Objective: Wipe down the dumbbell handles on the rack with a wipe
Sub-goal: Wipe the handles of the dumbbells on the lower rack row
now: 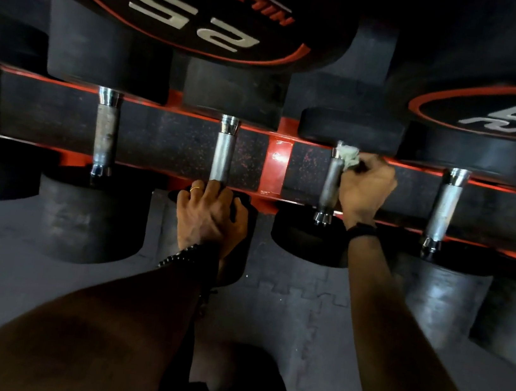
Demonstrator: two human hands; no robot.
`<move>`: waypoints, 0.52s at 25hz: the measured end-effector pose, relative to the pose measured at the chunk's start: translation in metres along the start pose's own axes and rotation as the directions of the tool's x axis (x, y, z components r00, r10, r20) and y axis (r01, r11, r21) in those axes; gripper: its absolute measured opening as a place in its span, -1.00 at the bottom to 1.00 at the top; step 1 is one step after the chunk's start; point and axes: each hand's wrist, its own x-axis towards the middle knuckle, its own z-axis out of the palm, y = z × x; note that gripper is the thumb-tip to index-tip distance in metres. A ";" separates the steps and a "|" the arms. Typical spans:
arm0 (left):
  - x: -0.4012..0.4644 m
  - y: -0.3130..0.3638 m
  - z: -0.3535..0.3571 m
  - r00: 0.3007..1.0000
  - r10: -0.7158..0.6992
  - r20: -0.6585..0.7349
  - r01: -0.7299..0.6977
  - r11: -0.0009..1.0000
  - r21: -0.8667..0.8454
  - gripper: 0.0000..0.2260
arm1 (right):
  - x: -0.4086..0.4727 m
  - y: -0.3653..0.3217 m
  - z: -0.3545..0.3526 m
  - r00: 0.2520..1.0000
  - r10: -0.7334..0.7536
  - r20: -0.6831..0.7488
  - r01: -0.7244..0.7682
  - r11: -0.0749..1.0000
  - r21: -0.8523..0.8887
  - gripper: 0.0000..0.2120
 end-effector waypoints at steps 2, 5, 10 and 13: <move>-0.001 -0.001 0.000 1.000 0.011 -0.005 -0.011 1.000 0.000 -0.79 | -0.008 0.018 -0.006 0.992 -0.052 0.112 0.054 0.998 -0.015 -0.85; -0.001 -0.002 0.000 1.000 0.007 -0.002 -0.007 1.000 -0.001 -0.78 | -0.033 0.048 -0.025 0.929 0.006 0.370 0.017 0.998 -0.061 -0.89; 0.000 0.000 -0.001 1.000 0.004 -0.004 -0.004 1.000 0.007 -0.79 | 0.014 0.022 0.005 0.967 0.158 0.198 -0.215 0.925 0.313 -0.76; -0.001 -0.001 -0.001 1.000 0.011 0.003 -0.011 1.000 0.000 -0.80 | -0.005 0.030 -0.008 0.904 0.191 0.381 -0.268 0.950 0.159 -0.78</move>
